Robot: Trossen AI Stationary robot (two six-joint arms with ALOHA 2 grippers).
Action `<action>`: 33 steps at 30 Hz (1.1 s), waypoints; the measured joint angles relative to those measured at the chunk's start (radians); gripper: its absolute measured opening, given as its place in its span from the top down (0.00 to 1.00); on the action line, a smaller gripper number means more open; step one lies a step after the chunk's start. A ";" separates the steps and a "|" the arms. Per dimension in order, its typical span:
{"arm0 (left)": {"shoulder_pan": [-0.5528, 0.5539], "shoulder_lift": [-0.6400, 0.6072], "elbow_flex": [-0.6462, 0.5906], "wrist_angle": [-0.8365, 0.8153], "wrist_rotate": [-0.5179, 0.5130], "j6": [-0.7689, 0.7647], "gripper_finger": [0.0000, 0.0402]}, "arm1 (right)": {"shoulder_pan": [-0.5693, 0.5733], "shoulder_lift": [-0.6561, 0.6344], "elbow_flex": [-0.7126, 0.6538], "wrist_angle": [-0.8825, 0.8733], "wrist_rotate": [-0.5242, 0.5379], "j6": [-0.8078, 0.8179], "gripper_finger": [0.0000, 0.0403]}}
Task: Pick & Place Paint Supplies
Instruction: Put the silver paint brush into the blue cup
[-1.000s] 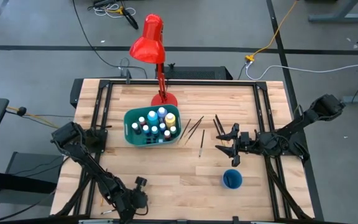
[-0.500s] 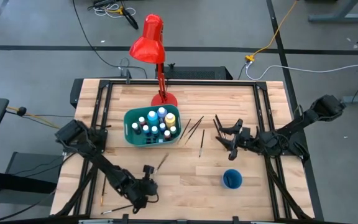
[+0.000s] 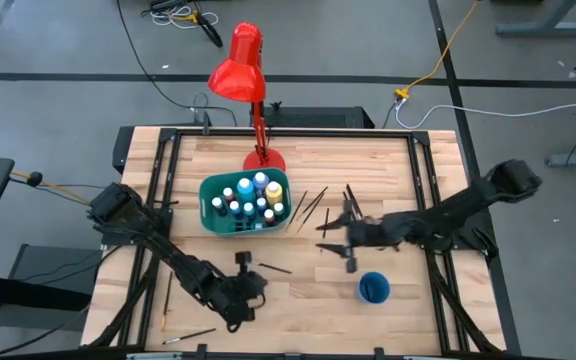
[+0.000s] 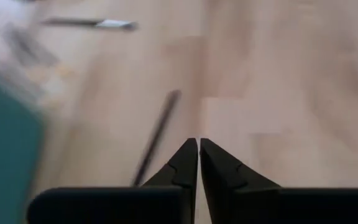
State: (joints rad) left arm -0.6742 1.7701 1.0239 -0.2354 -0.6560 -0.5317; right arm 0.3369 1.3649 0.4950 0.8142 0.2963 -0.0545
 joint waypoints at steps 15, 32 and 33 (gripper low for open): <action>-0.040 -0.149 0.000 -0.253 -0.162 -0.273 0.95 | -0.015 0.574 0.411 -0.087 0.052 0.222 0.50; -0.047 -0.156 -0.001 -0.271 -0.265 -0.294 0.96 | 0.008 0.860 0.647 -0.209 0.113 0.305 0.50; -0.047 -0.156 -0.001 -0.270 -0.266 -0.291 0.96 | 0.008 0.872 0.646 -0.213 0.125 0.309 0.50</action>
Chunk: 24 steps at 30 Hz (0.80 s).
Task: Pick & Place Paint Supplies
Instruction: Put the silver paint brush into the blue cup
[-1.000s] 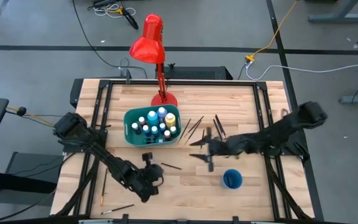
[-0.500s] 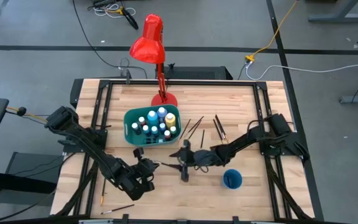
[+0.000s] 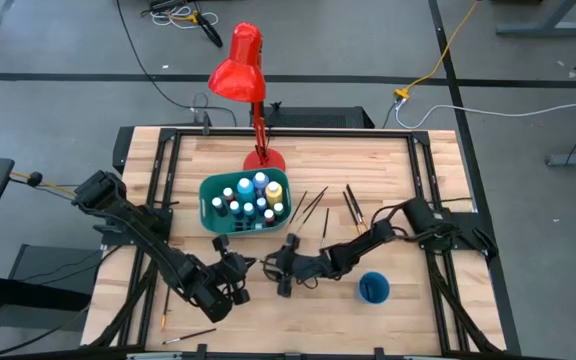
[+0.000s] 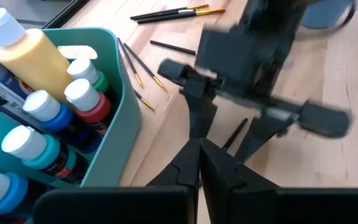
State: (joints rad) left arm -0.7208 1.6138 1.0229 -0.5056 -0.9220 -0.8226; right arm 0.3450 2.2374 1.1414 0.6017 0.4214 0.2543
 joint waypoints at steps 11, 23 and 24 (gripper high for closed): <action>0.000 0.000 0.000 0.000 -0.002 0.003 0.96 | -0.004 0.088 0.004 0.049 0.053 0.021 0.55; 0.000 0.000 0.000 0.000 -0.008 -0.009 0.96 | -0.052 0.090 0.002 0.038 -0.080 -0.004 0.93; 0.000 0.000 0.000 0.001 -0.009 -0.010 0.96 | -0.058 0.090 0.002 0.042 -0.095 -0.004 0.92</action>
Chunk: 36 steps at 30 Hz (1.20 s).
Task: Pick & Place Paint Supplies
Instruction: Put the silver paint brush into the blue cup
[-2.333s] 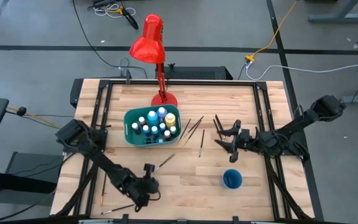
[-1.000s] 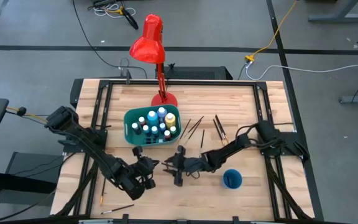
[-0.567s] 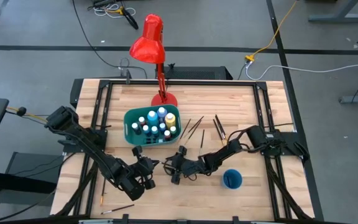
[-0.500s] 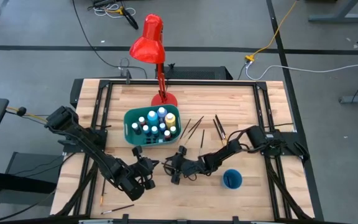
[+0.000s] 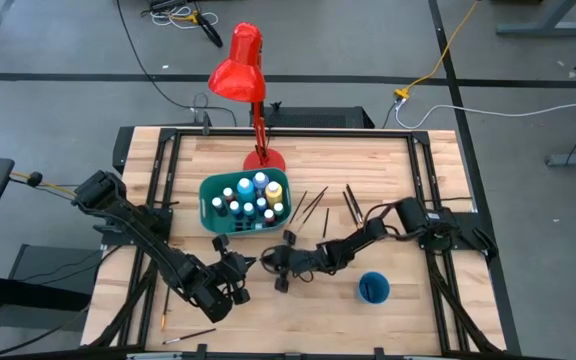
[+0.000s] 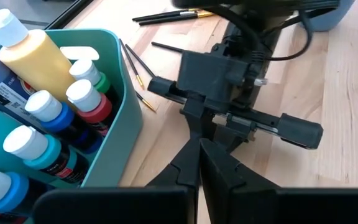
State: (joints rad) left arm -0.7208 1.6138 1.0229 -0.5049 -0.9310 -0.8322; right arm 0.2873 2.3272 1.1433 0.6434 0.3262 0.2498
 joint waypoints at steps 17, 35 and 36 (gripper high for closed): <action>0.000 0.000 0.000 0.005 -0.019 -0.013 0.96 | -0.017 -0.240 -0.007 -0.226 -0.085 -0.114 0.95; 0.001 0.000 0.000 0.027 -0.085 0.084 0.96 | 0.168 -1.031 -0.404 -0.409 0.318 -0.093 0.95; 0.003 0.000 0.000 0.030 -0.090 0.091 0.96 | 0.199 -1.085 -0.442 -0.378 0.330 -0.093 0.95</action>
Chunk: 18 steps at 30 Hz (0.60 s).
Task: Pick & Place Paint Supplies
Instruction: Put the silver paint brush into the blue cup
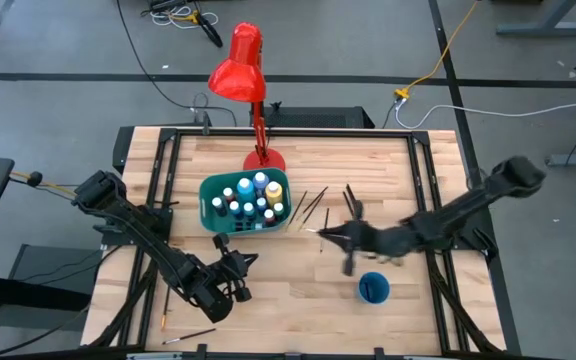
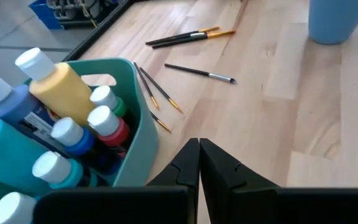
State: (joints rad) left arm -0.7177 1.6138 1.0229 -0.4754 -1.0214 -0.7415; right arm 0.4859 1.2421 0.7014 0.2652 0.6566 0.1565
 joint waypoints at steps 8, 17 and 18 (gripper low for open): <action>0.001 0.000 0.000 0.028 -0.026 0.002 0.96 | 0.247 -0.186 -0.280 0.446 0.162 -0.154 0.95; 0.039 0.000 0.000 0.271 -0.138 0.211 0.96 | 0.357 -0.127 -0.461 0.831 0.164 -0.213 0.95; 0.048 0.000 0.000 0.321 -0.138 0.266 0.96 | 0.364 -0.111 -0.461 0.842 0.159 -0.206 0.95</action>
State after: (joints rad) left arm -0.6694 1.6138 1.0229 -0.1546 -1.1596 -0.4755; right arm 0.8503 1.1307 0.2405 1.1074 0.8159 -0.0499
